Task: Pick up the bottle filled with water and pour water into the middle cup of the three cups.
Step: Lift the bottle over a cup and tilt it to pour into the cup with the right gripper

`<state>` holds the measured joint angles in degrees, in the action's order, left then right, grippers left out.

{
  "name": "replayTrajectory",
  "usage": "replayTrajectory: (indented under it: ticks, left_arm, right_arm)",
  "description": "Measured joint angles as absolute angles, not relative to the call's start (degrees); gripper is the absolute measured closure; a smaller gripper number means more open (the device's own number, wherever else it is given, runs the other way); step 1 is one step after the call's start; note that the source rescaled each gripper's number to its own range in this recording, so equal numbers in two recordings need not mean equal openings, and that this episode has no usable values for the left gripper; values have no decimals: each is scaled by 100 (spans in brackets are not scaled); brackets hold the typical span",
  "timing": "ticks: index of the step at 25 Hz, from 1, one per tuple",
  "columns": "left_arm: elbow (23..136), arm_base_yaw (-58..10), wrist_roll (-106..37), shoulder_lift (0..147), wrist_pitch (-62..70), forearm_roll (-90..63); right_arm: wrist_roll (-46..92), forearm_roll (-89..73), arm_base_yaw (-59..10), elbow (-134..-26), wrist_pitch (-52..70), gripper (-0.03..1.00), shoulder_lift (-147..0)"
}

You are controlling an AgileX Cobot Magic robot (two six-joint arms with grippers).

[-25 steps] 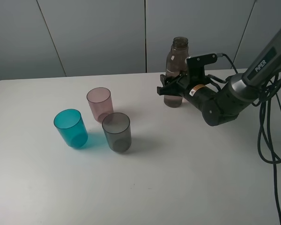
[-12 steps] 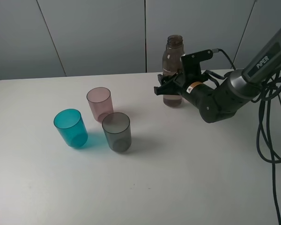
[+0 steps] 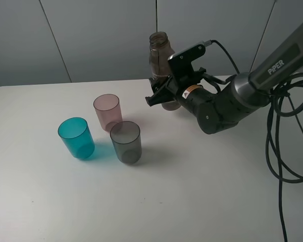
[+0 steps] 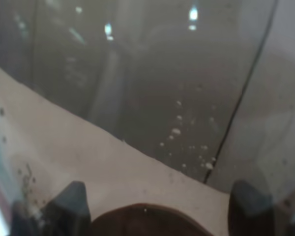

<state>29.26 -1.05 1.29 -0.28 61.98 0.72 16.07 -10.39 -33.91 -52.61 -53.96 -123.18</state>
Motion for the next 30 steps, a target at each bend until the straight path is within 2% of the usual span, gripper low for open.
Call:
replayTrajectory:
  ticks: [11, 24, 30]
  left_arm:
    - [2926, -105, 129, -28, 6198, 72]
    - [2926, -105, 129, -28, 6198, 72]
    - [2926, -105, 129, -28, 6198, 72]
  right_arm:
    - [2486, -1153, -3704, -6100, -3959, 96, -12307]
    - [4937, -1754, -3714, -6407, -3897, 96, -12370]
    - [5618, -1766, -3714, -6616, -3889, 96, -12585]
